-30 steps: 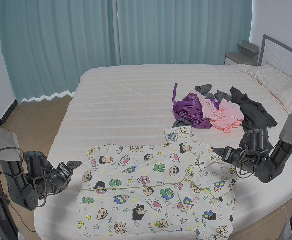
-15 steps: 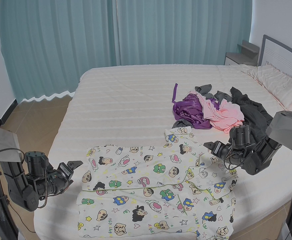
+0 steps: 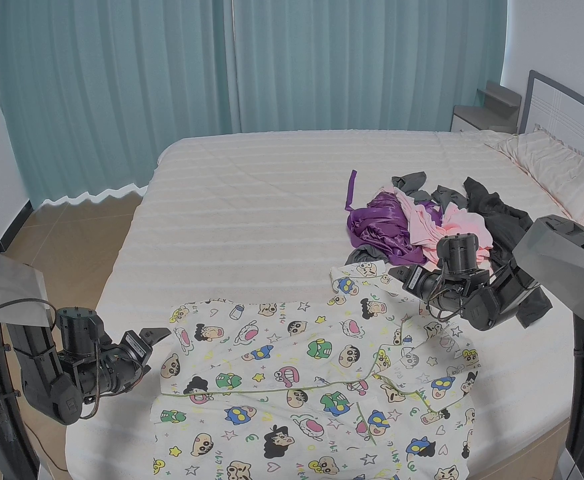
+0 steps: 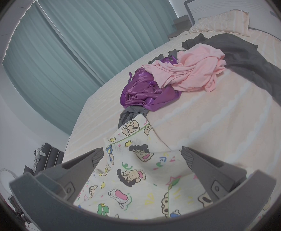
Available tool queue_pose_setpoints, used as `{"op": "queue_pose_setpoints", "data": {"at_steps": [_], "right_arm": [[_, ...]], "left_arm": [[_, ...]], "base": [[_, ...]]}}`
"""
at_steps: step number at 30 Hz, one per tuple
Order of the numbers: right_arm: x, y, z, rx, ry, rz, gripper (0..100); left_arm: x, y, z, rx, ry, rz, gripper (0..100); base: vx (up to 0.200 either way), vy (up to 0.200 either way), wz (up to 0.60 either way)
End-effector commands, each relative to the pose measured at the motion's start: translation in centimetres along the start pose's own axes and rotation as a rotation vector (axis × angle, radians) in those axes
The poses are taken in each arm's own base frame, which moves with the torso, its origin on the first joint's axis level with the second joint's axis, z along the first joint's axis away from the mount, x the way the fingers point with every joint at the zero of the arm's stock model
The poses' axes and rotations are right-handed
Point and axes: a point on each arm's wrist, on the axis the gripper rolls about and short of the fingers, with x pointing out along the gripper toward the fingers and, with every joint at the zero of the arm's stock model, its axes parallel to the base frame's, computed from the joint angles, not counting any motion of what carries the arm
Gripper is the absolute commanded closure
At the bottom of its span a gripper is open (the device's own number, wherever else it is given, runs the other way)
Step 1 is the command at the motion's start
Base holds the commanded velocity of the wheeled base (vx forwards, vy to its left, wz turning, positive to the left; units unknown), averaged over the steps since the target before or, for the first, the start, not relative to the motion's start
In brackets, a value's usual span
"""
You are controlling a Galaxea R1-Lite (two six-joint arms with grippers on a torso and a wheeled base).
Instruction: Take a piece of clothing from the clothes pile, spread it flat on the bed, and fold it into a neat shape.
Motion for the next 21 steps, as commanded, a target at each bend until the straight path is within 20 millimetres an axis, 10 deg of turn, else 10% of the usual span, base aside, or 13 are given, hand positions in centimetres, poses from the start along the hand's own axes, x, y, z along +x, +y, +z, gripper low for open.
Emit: {"op": "queue_pose_setpoints", "data": {"at_steps": [1,21], "right_arm": [[2.8,-1.0,-1.1,0.004,0.015,-0.019,0],[9.0,-1.4,-0.5,0.000,0.064,-0.051,0]], "left_arm": [[0.4,0.3,-0.3,0.000,0.006,0.001,0],[0.6,0.4,-0.4,-0.002,0.005,-0.003,0]], "base": [[0.000,0.000,0.00],[0.000,0.000,0.00]]}}
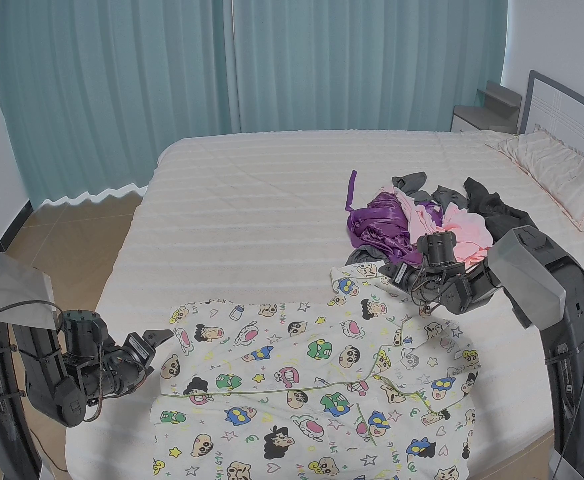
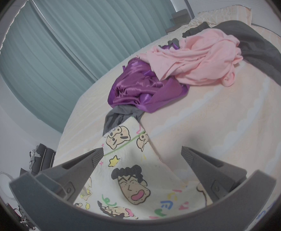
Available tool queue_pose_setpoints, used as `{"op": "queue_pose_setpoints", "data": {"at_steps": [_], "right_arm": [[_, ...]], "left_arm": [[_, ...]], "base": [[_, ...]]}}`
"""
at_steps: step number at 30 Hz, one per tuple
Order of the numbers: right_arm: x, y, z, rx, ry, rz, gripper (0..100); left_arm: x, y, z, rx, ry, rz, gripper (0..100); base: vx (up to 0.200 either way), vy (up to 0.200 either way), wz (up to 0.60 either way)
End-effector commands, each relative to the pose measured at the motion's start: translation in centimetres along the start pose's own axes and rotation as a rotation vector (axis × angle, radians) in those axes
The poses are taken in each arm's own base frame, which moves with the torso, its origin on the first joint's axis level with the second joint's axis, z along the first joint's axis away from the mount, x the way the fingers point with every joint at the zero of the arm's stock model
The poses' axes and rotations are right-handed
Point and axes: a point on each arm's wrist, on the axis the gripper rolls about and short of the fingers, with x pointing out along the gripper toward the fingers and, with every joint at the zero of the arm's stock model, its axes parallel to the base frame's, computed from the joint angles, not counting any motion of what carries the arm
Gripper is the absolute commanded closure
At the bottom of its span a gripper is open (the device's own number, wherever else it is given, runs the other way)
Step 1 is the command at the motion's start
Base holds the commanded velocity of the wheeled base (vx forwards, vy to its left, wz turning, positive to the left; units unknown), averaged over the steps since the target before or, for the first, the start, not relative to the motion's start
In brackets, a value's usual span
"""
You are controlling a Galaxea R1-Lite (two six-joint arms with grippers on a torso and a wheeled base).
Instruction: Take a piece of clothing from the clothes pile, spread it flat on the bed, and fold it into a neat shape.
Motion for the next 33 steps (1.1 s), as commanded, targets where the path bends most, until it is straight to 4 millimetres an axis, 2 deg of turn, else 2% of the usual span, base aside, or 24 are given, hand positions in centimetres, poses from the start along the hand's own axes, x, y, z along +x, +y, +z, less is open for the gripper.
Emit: {"op": "queue_pose_setpoints", "data": {"at_steps": [1,10,15,16,24,26,29,30,33], "right_arm": [[2.0,-0.7,-1.2,-0.009,0.035,-0.016,0],[3.4,0.2,-0.5,-0.011,0.024,0.005,0],[3.8,0.1,-0.7,-0.012,0.086,-0.007,0],[3.9,0.2,-0.6,-0.010,0.094,-0.014,100],[4.0,0.4,-0.1,0.002,0.113,-0.007,100],[3.8,0.9,0.9,0.041,0.083,0.010,100],[3.7,0.9,1.1,0.063,0.077,0.013,100],[3.7,0.9,2.2,0.092,0.043,0.022,100],[3.8,0.7,3.4,0.105,0.008,0.027,100]], "left_arm": [[0.0,0.1,-0.1,-0.001,0.003,0.004,0],[0.0,0.1,-0.1,-0.002,0.004,0.006,0],[0.0,0.1,-0.1,-0.001,0.005,0.005,0],[0.0,0.1,-0.1,-0.001,0.006,0.006,0],[0.0,0.1,-0.1,-0.002,0.004,0.005,0],[0.0,0.1,-0.1,-0.001,0.005,0.005,0],[0.0,0.1,-0.1,-0.002,0.002,0.006,0],[0.0,0.1,-0.1,-0.002,0.004,0.005,0],[0.0,0.1,-0.1,-0.001,0.005,0.005,0]], "base": [[0.000,0.000,0.00],[0.000,0.000,0.00],[0.000,0.000,0.00],[0.000,0.000,0.00],[0.000,0.000,0.00],[0.000,0.000,0.00],[0.000,0.000,0.00],[0.000,0.000,0.00],[0.000,0.000,0.00]]}}
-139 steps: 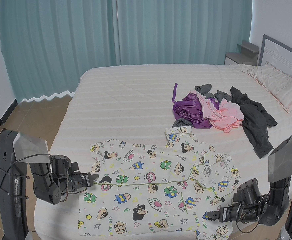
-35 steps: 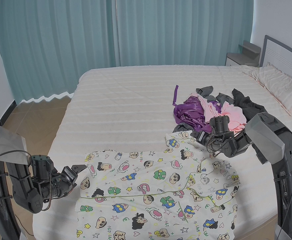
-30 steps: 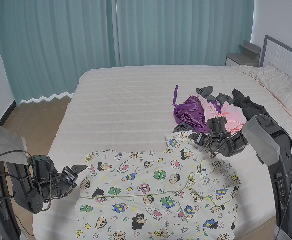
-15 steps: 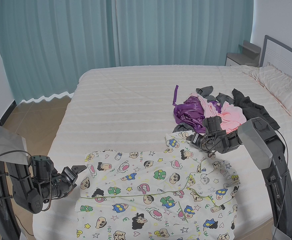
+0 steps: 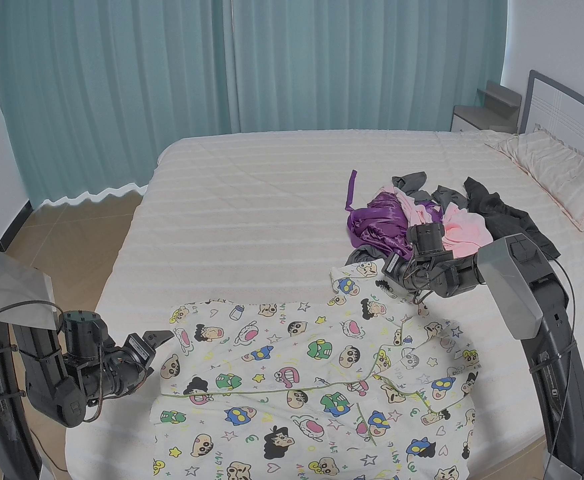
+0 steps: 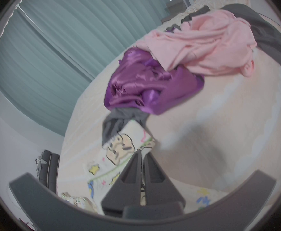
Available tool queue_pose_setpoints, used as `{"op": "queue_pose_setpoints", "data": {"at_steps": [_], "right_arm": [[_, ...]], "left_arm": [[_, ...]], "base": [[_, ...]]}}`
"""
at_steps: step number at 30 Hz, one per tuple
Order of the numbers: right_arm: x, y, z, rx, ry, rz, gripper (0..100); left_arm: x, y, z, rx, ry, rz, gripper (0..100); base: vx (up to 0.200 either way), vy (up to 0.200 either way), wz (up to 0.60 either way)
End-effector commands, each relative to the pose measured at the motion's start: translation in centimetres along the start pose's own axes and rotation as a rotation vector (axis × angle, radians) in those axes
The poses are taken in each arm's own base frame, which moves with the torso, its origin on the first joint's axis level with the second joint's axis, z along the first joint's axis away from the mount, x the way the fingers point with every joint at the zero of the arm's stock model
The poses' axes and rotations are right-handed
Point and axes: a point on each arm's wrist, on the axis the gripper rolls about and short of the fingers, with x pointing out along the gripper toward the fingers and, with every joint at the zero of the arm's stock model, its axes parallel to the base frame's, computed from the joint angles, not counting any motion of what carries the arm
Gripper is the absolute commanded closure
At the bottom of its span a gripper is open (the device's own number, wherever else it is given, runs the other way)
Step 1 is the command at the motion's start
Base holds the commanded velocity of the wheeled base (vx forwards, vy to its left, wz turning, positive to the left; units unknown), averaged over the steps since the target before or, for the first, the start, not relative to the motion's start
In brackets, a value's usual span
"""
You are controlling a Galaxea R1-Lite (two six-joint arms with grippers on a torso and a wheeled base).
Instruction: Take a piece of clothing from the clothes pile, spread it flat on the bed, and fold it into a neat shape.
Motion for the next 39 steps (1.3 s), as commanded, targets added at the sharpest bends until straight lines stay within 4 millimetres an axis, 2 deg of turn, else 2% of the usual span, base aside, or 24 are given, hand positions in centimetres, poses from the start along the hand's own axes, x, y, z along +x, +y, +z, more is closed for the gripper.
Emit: {"op": "queue_pose_setpoints", "data": {"at_steps": [1,8,23,24,27,32,35,39], "right_arm": [[-0.2,0.0,1.9,0.022,-0.054,0.016,100],[-0.3,-0.1,3.2,0.048,-0.142,0.066,100],[0.3,-0.8,3.2,0.051,-0.183,0.056,100],[0.3,-0.8,3.2,0.051,-0.183,0.056,0],[0.5,-1.1,3.0,0.050,-0.181,0.051,0],[0.1,-1.8,3.9,0.063,-0.192,0.035,0],[-1.1,-2.1,4.5,0.070,-0.185,0.015,0],[-3.0,-2.7,4.1,0.034,-0.140,-0.020,0]], "left_arm": [[0.0,0.0,0.0,-0.001,0.001,0.000,0],[0.0,0.0,0.0,0.000,0.001,0.001,0],[0.0,0.0,0.0,0.000,-0.001,0.000,0],[0.0,0.0,0.0,0.000,-0.001,0.000,0],[0.0,0.0,0.0,0.000,-0.001,0.000,0],[0.1,0.0,0.0,0.000,-0.001,-0.001,0],[0.1,0.0,0.0,0.000,0.000,-0.002,0],[0.2,0.0,0.1,0.002,-0.002,-0.005,0]], "base": [[0.000,0.000,0.00],[0.000,0.000,0.00],[0.000,0.000,0.00],[0.000,0.000,0.00],[0.000,0.000,0.00],[0.000,0.000,0.00],[0.000,0.000,0.00],[0.000,0.000,0.00]]}}
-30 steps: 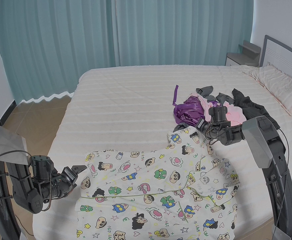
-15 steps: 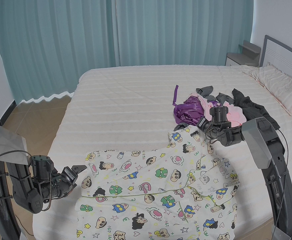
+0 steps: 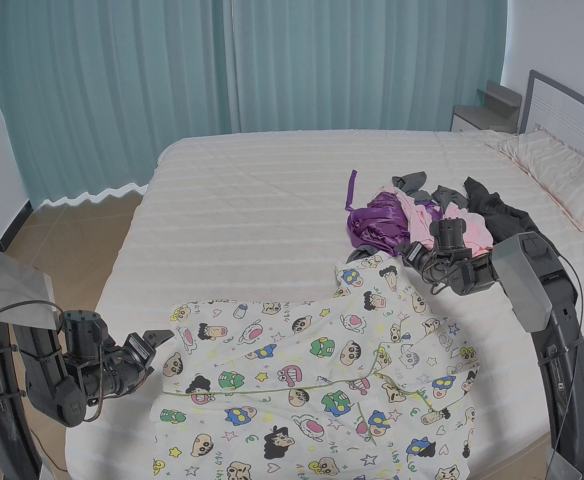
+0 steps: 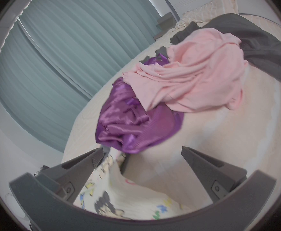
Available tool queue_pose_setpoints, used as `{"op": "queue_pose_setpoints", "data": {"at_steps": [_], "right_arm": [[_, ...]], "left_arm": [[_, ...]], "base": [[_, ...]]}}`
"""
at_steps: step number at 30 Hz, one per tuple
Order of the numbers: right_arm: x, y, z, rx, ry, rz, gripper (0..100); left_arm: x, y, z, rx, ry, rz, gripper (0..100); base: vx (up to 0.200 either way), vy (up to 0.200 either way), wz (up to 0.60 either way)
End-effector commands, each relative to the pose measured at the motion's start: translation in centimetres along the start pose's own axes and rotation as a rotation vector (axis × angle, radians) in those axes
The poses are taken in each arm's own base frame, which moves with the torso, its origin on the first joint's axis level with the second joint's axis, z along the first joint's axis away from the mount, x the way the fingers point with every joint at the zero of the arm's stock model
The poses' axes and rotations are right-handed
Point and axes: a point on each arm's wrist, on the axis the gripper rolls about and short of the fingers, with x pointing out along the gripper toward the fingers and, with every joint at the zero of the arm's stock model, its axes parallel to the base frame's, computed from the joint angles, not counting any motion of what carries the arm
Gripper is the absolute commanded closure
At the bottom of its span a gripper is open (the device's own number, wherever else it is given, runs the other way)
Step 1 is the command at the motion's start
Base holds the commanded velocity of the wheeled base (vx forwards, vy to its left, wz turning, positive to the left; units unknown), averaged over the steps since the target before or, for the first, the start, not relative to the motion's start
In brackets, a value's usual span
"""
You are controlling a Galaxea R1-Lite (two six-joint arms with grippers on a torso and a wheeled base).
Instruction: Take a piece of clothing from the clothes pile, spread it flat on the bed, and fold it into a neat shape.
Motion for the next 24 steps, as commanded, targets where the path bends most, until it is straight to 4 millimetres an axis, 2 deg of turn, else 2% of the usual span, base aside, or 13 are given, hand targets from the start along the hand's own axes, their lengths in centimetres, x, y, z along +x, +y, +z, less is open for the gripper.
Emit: {"op": "queue_pose_setpoints", "data": {"at_steps": [1,7,10,12,13,17,18,19,21,24], "right_arm": [[-2.8,0.1,1.0,-0.036,0.018,-0.017,0],[-5.3,-0.1,0.1,-0.044,-0.006,0.015,0],[-7.3,0.4,-0.4,-0.044,-0.002,0.031,0],[-7.6,0.6,-0.5,-0.044,-0.001,0.033,0],[-10.0,0.9,-1.4,-0.044,0.022,0.038,0],[-13.0,1.1,-3.1,-0.037,0.043,0.054,0],[-13.0,1.1,-3.1,-0.037,0.043,0.054,0],[-14.2,1.1,-3.8,-0.037,0.043,0.068,0],[-15.2,0.9,-4.2,-0.040,0.039,0.079,0],[-15.9,0.7,-4.6,-0.041,0.041,0.079,0]], "left_arm": [[0.3,0.0,0.1,0.002,-0.002,-0.004,0],[3.2,-0.5,1.6,0.020,-0.109,-0.015,0],[4.4,-0.8,1.7,0.030,-0.152,-0.005,0],[4.6,-0.9,1.7,0.034,-0.151,-0.007,0],[5.6,-0.7,1.1,0.084,-0.142,0.008,0],[7.5,0.7,0.4,0.239,-0.110,0.051,0],[7.5,0.7,0.4,0.239,-0.110,0.051,0],[7.9,0.4,0.2,0.263,-0.105,0.041,0],[8.1,0.0,-0.6,0.287,-0.077,0.037,0],[8.3,-0.1,-1.3,0.335,-0.044,0.047,0]], "base": [[0.000,0.000,0.00],[0.000,0.000,0.00],[0.000,0.000,0.00],[0.000,0.000,0.00],[0.000,0.000,0.00],[0.000,0.000,0.00],[0.000,0.000,0.00],[0.000,0.000,0.00],[0.000,0.000,0.00],[0.000,0.000,0.00]]}}
